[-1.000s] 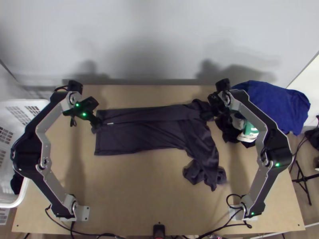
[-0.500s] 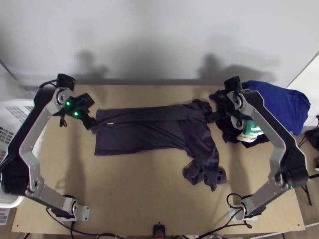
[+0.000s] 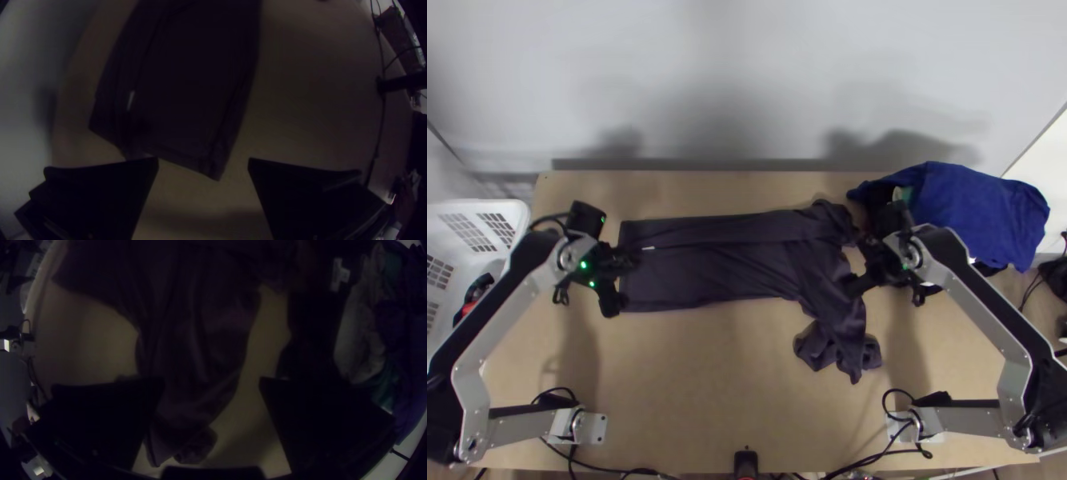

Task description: Fold the t-shirt

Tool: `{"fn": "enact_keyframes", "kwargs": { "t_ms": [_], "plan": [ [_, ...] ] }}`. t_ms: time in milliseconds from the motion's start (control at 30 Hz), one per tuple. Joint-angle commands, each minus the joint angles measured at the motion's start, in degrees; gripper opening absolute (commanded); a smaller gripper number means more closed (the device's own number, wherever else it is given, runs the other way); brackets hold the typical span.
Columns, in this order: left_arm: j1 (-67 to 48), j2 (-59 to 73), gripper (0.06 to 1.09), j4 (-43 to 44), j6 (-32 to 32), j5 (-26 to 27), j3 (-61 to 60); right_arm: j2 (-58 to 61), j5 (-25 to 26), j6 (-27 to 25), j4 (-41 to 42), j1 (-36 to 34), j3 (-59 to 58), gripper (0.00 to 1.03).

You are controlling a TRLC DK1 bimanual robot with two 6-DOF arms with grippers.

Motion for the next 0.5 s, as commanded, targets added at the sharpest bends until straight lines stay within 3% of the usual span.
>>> {"fn": "enact_keyframes", "kwargs": {
  "t_ms": [0,467],
  "plan": [
    [-1.5,-3.7,1.03,9.2,2.3,-3.0,-10.3,-0.7,0.3,1.7,1.7,2.9,-4.0,0.97],
    [0.0,2.2,1.02,20.1,3.0,-4.1,-11.9,6.9,0.4,0.8,9.4,3.5,-5.5,0.96]
  ]
}}
